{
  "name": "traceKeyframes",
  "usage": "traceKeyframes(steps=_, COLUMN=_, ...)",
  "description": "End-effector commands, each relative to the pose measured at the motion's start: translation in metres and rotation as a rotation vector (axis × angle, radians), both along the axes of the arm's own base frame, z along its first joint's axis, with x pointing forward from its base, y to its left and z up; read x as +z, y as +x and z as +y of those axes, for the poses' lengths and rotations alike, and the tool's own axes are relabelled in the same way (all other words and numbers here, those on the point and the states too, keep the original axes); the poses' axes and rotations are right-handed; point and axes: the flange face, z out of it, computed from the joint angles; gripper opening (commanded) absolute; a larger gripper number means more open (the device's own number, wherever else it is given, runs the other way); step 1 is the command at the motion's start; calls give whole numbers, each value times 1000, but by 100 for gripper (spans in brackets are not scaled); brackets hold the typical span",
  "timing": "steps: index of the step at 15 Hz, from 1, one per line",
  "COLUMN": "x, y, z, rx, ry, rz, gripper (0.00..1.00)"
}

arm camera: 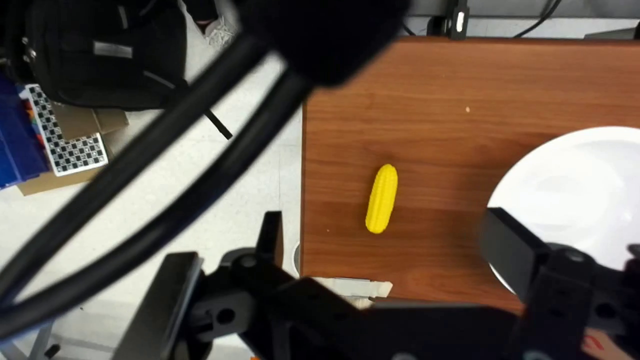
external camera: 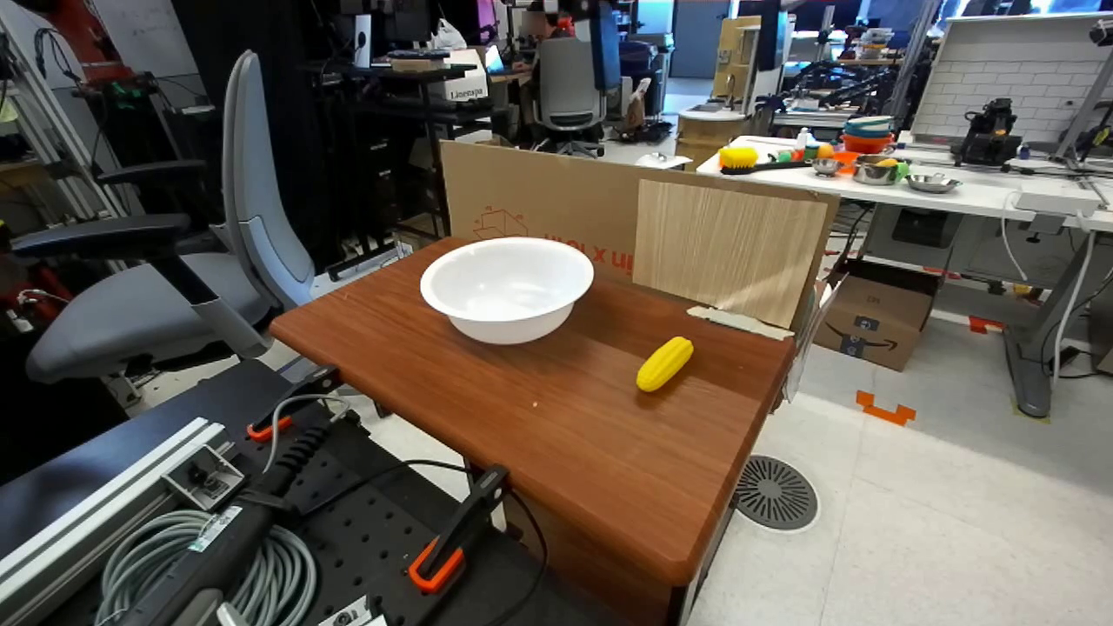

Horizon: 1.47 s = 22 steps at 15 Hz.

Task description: Put the corn toy in the bowl

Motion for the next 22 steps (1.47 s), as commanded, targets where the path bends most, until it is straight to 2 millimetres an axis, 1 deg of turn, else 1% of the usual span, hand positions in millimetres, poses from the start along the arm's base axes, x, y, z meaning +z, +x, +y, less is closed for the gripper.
traceKeyframes(steps=1, x=-27, y=54, z=2, rx=14, ry=43, rz=-21, gripper=100)
traceKeyframes(steps=4, x=-51, y=88, z=3, rx=12, ry=82, rz=-20, gripper=100)
traceKeyframes(steps=6, x=-70, y=105, z=2, rx=14, ry=77, rz=-6, gripper=100)
traceKeyframes(steps=8, x=-90, y=117, z=0, rx=-15, ry=39, rz=-28, gripper=100)
traceKeyframes(steps=9, x=-101, y=120, z=-2, rx=-17, ry=28, rz=-29, gripper=100)
traceKeyframes(steps=12, x=-143, y=127, z=-12, rx=-45, ry=-13, rz=-5, gripper=100)
traceKeyframes(steps=14, x=-171, y=126, z=-18, rx=-70, ry=-44, rz=26, gripper=100)
traceKeyframes(steps=16, x=-192, y=124, z=-22, rx=-80, ry=-62, rz=66, gripper=100)
traceKeyframes(steps=18, x=-208, y=126, z=-20, rx=-71, ry=-73, rz=95, gripper=100)
traceKeyframes(steps=22, x=-231, y=140, z=-2, rx=-24, ry=-87, rz=123, gripper=100)
